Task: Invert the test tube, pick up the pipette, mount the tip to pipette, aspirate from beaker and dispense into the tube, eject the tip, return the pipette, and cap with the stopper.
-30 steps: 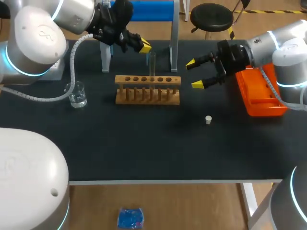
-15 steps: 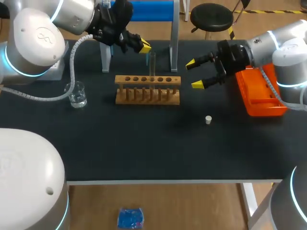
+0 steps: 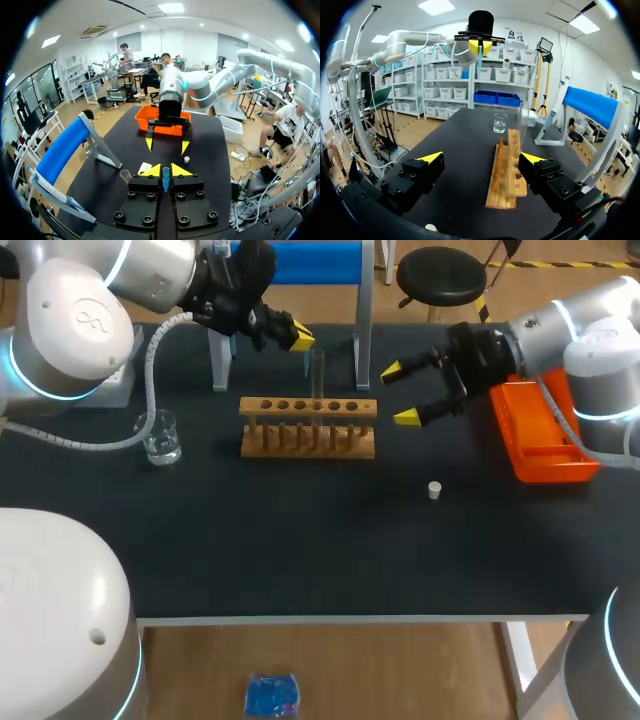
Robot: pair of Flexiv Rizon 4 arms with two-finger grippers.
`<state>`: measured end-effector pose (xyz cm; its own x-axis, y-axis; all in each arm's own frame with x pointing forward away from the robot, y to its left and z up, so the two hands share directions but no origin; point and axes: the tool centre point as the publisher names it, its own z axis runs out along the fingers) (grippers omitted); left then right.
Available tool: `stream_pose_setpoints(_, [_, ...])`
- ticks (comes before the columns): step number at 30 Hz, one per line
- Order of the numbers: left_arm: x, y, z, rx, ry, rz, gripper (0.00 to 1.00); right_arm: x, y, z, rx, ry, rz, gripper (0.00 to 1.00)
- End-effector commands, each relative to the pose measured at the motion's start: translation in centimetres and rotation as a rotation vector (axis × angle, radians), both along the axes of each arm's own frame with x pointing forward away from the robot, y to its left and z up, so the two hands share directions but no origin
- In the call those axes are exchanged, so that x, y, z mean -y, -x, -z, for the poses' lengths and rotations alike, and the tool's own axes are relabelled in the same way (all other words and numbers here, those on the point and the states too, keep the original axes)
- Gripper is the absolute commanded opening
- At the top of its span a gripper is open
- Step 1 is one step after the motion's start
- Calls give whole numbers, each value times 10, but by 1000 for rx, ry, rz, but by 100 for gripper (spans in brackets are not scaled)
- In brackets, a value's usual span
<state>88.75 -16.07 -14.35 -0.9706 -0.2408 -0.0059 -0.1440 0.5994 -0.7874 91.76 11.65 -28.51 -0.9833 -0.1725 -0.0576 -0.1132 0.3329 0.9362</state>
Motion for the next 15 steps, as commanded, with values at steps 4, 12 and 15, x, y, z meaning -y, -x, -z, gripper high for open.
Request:
stream_pose_setpoints(4, [0, 0, -1, -2, -3, 0, 0, -13, 25, -29, -6, -34, 2, 100])
stream_pose_setpoints(12, [0, 0, -1, -2, -3, 0, 0, -32, 47, -54, -44, -117, -37, 100])
stream_pose_setpoints(15, [0, 0, -1, -2, -3, 0, 0, -41, 51, -58, -51, -132, -40, 100])
